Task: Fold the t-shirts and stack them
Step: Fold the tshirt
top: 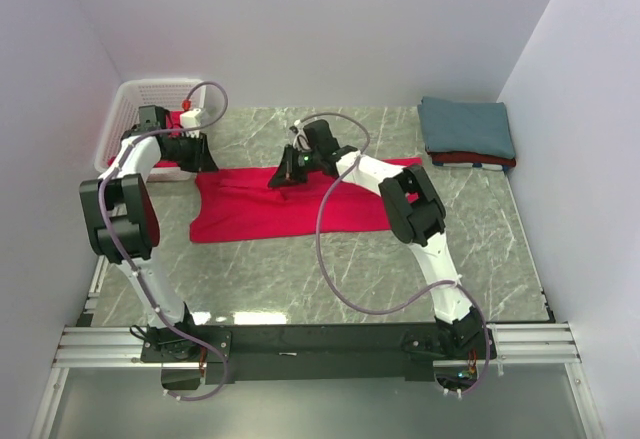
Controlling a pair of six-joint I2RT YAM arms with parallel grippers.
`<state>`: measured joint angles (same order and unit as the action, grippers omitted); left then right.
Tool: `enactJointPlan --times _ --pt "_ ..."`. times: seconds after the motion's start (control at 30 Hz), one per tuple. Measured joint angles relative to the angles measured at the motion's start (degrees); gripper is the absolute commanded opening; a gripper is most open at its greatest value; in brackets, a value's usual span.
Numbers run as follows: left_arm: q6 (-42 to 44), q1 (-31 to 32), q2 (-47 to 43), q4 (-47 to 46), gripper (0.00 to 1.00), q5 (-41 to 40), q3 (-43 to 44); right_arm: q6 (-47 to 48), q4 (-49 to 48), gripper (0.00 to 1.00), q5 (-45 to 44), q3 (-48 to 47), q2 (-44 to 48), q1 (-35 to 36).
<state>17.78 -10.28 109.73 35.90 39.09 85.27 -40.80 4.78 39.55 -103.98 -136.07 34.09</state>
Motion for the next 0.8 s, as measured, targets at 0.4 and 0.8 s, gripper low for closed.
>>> enactJointPlan --times 0.4,0.8 --pt "-5.09 3.37 6.45 -1.27 0.45 -3.52 3.78 -0.26 -0.02 0.0 0.02 -0.87 -2.64 -1.01" --pt "-6.75 4.66 9.18 -1.68 0.47 -7.5 3.41 -0.48 -0.07 0.0 0.02 -0.87 -3.39 -1.01"
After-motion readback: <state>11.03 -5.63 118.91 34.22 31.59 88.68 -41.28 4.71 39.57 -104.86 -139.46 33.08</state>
